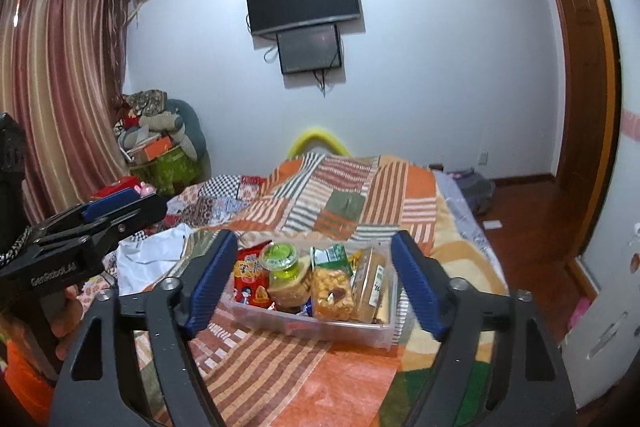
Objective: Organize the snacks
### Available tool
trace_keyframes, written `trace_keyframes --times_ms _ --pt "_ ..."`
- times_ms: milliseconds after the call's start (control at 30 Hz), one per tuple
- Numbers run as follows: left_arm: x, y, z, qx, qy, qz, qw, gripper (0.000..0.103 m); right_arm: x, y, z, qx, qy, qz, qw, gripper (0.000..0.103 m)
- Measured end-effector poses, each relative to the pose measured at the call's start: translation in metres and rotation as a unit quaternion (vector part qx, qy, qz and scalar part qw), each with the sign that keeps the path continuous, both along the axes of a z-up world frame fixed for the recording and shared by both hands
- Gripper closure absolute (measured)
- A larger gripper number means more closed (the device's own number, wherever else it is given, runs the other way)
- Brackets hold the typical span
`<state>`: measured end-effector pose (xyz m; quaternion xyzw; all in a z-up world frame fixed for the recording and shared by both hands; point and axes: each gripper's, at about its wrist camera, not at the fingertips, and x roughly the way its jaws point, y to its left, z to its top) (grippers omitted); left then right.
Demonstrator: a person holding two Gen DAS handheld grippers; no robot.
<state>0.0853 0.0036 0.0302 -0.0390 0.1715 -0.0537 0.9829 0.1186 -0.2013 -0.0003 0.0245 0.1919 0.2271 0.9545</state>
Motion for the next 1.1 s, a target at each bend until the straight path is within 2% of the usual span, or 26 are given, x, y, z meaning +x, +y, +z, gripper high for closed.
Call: trace_keyframes --times_ms 200,333,433,1100 --pt "-0.017 -0.005 0.003 0.007 -0.014 0.009 0.9998 0.011 -0.011 0.0 0.002 -0.008 -0.017 -0.011 1.0 0.021" --pt "-0.024 -0.005 0.001 0.005 -0.018 0.015 0.9997 0.004 -0.015 -0.001 0.001 -0.007 -0.024 -0.022 0.999 0.011" --pt "-0.026 -0.005 0.0 0.004 -0.018 0.021 0.9996 0.001 -0.018 0.0 0.002 -0.012 -0.032 -0.03 0.999 0.001" --pt "-0.027 -0.001 -0.003 -0.003 -0.013 0.025 0.9996 0.001 -0.025 -0.002 0.0 -0.005 -0.029 -0.029 0.999 0.0"
